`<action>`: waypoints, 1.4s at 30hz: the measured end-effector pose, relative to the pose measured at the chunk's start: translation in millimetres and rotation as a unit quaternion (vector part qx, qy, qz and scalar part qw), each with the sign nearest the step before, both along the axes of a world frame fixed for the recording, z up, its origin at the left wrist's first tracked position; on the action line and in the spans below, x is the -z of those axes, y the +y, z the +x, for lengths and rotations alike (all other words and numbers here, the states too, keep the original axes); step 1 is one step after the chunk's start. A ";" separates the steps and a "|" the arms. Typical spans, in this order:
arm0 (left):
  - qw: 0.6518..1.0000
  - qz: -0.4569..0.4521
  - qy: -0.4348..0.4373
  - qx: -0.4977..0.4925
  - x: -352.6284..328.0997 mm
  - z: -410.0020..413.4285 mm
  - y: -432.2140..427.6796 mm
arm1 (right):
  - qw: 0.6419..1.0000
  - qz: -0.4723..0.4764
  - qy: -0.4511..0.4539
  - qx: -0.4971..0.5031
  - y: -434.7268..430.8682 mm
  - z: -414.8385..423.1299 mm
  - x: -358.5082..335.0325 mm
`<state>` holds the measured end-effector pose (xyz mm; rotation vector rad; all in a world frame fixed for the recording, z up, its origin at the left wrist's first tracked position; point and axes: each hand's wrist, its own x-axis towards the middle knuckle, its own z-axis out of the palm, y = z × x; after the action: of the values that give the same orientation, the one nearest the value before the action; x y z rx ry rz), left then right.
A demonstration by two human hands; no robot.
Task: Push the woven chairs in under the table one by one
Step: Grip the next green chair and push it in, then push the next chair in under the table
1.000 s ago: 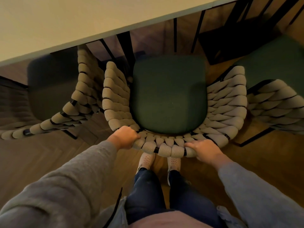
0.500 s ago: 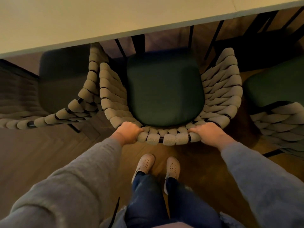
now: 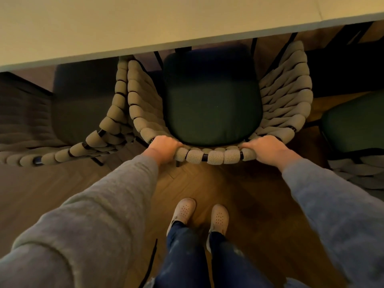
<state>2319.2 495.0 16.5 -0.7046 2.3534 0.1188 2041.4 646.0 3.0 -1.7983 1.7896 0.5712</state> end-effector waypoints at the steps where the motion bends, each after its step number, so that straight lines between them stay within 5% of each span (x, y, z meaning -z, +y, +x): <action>1: 1.000 0.000 -0.002 -0.005 0.4 -1.6 -5.8 | 1.000 -0.003 -0.003 0.000 -6.0 -1.9 0.1; 16: 0.998 0.042 -0.025 -0.030 13.1 -22.6 -47.4 | 0.997 -0.024 -0.010 -0.069 -46.9 -30.5 9.1; 29: 0.986 0.135 -0.055 -0.076 -12.5 -38.9 -40.5 | 0.992 -0.117 -0.011 0.045 -13.7 -34.4 3.4; 38: 0.957 0.131 0.250 0.062 -35.3 -199.9 79.6 | 0.961 -0.209 0.002 0.180 98.8 -124.2 -30.8; 42: 0.940 0.105 0.304 0.113 -29.0 -271.4 166.6 | 0.954 -0.199 -0.006 0.226 194.7 -180.9 -36.9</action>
<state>2047.8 661.6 45.5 -0.3100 2.9285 0.5451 1860.5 840.7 39.9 -1.5320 2.3342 0.0144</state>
